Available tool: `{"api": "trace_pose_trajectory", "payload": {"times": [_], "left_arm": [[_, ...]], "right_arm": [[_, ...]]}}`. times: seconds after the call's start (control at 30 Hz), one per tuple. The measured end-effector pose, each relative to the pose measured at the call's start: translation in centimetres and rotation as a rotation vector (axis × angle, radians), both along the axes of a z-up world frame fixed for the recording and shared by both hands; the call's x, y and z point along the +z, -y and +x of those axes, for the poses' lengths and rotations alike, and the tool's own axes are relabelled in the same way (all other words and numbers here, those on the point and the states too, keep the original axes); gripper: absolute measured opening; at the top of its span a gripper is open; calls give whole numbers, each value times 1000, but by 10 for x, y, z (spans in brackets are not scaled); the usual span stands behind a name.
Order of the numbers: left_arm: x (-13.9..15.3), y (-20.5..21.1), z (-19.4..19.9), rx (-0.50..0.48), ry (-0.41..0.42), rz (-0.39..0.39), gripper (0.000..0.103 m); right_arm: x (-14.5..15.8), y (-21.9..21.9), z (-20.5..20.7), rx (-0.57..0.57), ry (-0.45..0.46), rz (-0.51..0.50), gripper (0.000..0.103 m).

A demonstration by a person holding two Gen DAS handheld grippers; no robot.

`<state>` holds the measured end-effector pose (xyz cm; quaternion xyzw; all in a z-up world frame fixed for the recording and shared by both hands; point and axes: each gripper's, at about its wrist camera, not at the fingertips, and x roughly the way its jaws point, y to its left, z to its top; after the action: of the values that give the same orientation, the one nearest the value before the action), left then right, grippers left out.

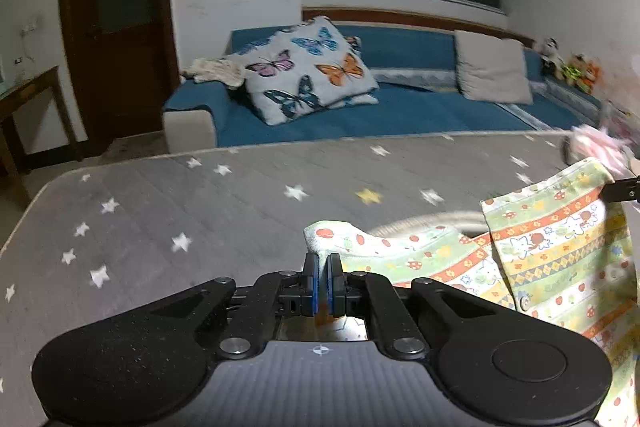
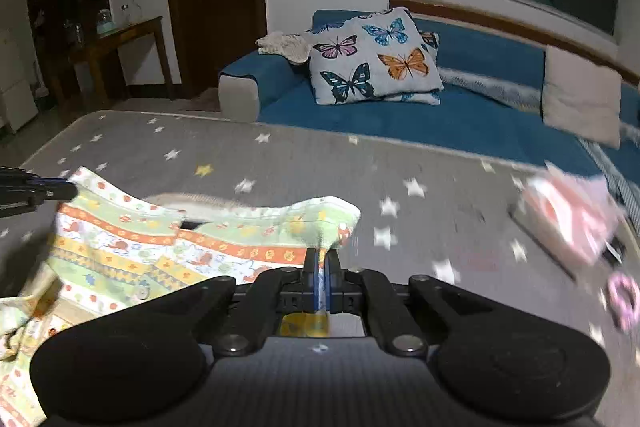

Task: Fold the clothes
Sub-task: 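Lower the shirt onto the table with both grippers and open them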

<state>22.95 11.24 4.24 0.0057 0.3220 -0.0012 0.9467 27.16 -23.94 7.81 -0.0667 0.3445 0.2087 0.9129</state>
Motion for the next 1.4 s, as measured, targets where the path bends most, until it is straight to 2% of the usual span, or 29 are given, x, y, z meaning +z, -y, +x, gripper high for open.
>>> {"api": "trace_pose_trajectory", "payload": {"times": [0.07, 0.1, 0.2, 0.27, 0.3, 0.33, 0.4, 0.47, 0.53, 0.6, 0.7, 0.8, 0.87, 0.97, 1.07, 1.17, 1.23, 1.33, 1.4], "left_arm": [[-6, -5, 11, 21, -6, 5, 7], [-9, -7, 16, 31, -15, 9, 10], [-20, -14, 19, 52, -52, 22, 11], [-24, -17, 14, 57, -69, 32, 26], [-22, -18, 8, 57, -63, 38, 41], [-20, -18, 2, 57, -58, 43, 47], [-13, -15, -14, 38, -48, 43, 53], [-7, -9, -30, 11, -41, 43, 60], [-3, 0, -48, -29, -39, 45, 76], [-3, 12, -65, -67, -35, 58, 83], [-10, 26, -79, -96, -52, 86, 84], [-22, 32, -85, -73, -72, 135, 84], [-29, 34, -88, -53, -79, 163, 84], [-38, 34, -90, -15, -70, 234, 84], [-44, 35, -95, 23, -54, 302, 84], [-42, 25, -104, 83, -40, 285, 77], [-39, 12, -112, 141, -33, 259, 66], [-38, -13, -126, 244, -38, 223, 55], [-41, -29, -135, 312, -50, 205, 52]], "right_arm": [[-10, -8, 22, -17, -10, -7, 4], [-14, -10, 29, -26, -14, -17, 8], [-27, -12, 40, -48, -31, -46, 10], [-28, -11, 30, -35, -38, -54, 10], [-28, -10, 24, -27, -41, -58, 12], [-27, -10, 19, -19, -43, -62, 14], [-27, -8, 7, -2, -49, -69, 35], [-24, -10, -6, 27, -53, -69, 39], [-21, -13, -26, 68, -60, -65, 43], [-21, -17, -42, 104, -66, -67, 51], [-22, -24, -70, 161, -75, -74, 55], [-27, -30, -91, 192, -88, -73, 62], [-30, -32, -103, 203, -84, -82, 62], [-36, -31, -117, 202, -82, -91, 69], [-41, -29, -125, 186, -85, -100, 69], [-43, -23, -133, 167, -83, -101, 70], [-43, -18, -139, 151, -70, -106, 72], [-44, -7, -147, 120, -63, -103, 73], [-46, 1, -151, 92, -67, -94, 74]]}}
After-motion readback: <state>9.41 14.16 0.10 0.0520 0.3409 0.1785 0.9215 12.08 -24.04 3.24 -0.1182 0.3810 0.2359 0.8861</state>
